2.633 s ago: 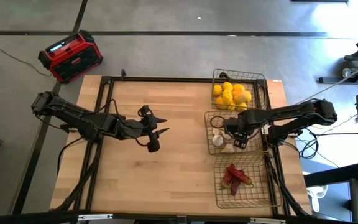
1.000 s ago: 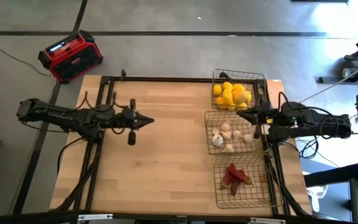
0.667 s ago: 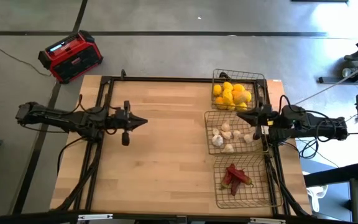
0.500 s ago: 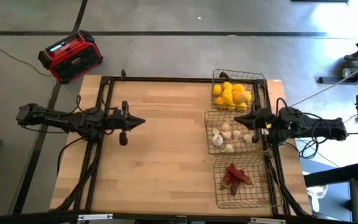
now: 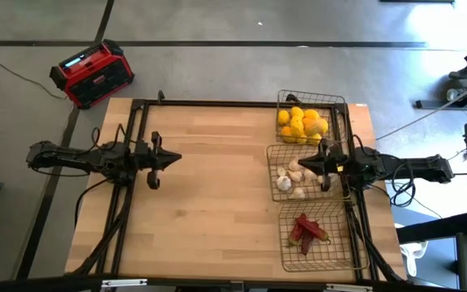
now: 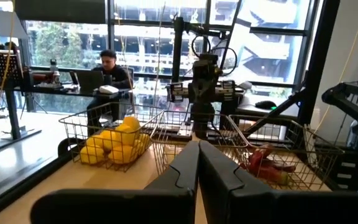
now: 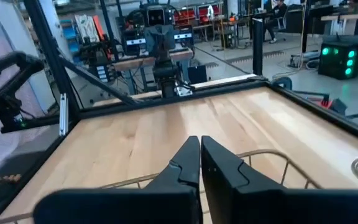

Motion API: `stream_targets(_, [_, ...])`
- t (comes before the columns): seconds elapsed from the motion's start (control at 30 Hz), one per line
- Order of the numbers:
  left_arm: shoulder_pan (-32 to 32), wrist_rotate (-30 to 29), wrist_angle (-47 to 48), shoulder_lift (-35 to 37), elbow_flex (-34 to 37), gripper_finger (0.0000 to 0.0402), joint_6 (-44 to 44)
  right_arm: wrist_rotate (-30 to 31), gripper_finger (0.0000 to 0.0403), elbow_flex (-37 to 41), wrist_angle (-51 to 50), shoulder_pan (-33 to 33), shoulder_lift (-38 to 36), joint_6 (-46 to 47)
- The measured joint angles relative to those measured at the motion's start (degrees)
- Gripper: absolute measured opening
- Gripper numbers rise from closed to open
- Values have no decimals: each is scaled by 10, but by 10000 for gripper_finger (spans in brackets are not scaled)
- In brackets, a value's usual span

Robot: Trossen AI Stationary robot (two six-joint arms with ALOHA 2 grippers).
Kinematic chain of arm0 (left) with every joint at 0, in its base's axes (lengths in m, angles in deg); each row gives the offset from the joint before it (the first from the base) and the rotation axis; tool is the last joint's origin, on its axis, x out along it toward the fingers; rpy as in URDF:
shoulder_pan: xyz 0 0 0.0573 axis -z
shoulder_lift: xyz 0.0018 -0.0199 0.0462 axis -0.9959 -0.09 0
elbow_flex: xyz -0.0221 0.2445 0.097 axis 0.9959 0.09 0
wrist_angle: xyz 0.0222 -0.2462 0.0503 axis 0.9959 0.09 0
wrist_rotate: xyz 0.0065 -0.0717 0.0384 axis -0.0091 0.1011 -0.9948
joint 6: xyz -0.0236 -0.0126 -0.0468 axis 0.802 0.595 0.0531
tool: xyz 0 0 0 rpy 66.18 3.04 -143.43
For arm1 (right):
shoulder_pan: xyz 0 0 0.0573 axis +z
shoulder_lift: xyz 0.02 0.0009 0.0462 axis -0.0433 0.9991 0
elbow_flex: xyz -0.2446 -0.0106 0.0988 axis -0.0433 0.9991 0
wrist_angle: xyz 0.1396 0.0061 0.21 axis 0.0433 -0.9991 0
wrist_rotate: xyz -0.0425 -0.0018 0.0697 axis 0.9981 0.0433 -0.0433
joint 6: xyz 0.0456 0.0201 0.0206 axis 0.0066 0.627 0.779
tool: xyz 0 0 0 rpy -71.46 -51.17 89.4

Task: Sort produce into baskets
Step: Return to Home Position

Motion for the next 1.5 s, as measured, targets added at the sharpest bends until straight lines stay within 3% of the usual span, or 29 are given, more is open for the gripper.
stream_targets(0.43, [0, 0, 40, 90, 62, 7, 31, 0, 16, 85, 115, 0, 0, 33])
stream_targets(0.83, [0, -18, 118, 186, 68, 7, 39, 43, 16, 92, 108, 0, -1, 43])
stream_targets(1.17, [0, -20, 169, 184, 68, 8, 50, 29, 16, 93, 71, 0, -20, 27])
stream_targets(1.5, [0, -28, 168, 184, 68, 8, 42, 32, 16, 94, 11, 0, -130, 44])
